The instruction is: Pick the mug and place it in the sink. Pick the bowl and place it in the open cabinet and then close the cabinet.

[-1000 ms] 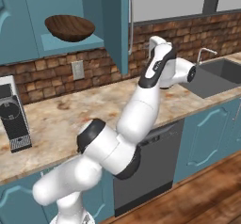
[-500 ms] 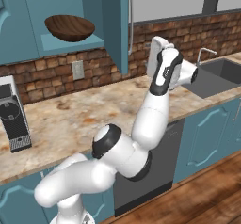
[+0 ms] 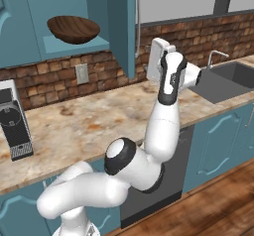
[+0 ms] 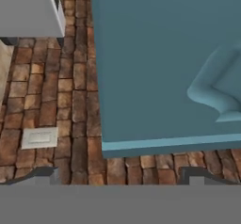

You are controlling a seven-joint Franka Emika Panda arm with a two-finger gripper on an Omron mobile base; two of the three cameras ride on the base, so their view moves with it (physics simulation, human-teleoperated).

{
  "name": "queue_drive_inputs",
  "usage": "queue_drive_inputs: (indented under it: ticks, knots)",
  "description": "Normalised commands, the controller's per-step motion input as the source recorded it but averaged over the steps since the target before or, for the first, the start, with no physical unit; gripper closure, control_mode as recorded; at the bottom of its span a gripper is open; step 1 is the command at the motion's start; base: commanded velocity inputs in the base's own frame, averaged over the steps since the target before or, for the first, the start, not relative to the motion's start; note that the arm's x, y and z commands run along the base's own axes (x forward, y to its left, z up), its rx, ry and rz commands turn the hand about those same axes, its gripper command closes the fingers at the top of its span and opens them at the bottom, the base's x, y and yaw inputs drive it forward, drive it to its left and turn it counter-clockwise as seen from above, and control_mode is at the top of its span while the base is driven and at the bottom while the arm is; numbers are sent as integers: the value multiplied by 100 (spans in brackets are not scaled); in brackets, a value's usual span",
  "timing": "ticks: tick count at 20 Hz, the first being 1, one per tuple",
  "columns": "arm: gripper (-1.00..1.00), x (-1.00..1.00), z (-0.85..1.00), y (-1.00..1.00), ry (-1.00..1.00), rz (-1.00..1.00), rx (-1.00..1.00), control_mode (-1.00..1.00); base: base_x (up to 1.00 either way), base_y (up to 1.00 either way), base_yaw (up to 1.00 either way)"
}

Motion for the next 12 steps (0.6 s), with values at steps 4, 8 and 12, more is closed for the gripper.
queue_drive_inputs:
  ticks: [4,8,12]
  knots:
    - [-100,-39,1,29,-3,7,1,-100,0,0,0]
    - [-100,-51,5,14,-6,9,5,-100,0,0,0]
    - [-100,-44,6,29,-6,9,2,-100,0,0,0]
